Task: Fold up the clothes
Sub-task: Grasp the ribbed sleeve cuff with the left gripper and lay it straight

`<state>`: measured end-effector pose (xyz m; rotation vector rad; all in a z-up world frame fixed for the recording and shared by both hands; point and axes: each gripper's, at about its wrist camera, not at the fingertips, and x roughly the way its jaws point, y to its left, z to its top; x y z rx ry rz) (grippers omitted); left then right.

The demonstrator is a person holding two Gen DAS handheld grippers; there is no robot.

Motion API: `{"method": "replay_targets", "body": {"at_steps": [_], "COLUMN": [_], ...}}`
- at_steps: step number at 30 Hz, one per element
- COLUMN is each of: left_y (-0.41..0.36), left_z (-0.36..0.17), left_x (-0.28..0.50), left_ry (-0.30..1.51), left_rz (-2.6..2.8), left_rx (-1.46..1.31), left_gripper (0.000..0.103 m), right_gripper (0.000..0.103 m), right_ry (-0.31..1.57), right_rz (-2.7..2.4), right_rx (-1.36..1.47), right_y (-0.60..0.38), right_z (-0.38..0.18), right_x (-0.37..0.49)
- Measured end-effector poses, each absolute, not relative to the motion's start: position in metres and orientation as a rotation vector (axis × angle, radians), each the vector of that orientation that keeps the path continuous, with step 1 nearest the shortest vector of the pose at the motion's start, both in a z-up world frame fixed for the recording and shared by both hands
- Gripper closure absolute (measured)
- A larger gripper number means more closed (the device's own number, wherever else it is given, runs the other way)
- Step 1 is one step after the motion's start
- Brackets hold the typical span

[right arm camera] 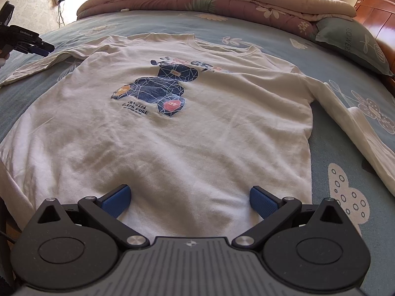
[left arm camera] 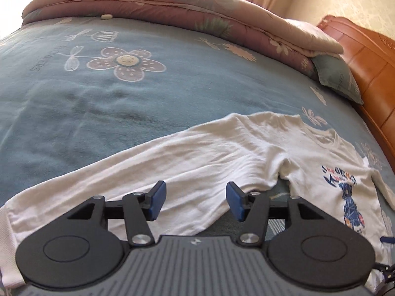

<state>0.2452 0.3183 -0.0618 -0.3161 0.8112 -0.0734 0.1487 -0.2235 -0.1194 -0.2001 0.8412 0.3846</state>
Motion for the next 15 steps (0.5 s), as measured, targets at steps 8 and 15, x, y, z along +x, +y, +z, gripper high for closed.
{"method": "replay_targets", "body": {"at_steps": [8, 15], "left_y": [0.448, 0.482], "left_z": [-0.084, -0.119], "left_x": [0.153, 0.129], "left_ry": [0.672, 0.615], "left_rz": [0.364, 0.384], "left_rx": [-0.766, -0.927], "left_gripper": [0.037, 0.038], "right_gripper": [0.0, 0.0], "right_ry": [0.845, 0.869], "right_rz": [0.379, 0.366], "right_rx": [-0.2, -0.205], "right_y": [-0.223, -0.22], "right_z": [-0.119, -0.118], "right_x": [0.149, 0.151]}}
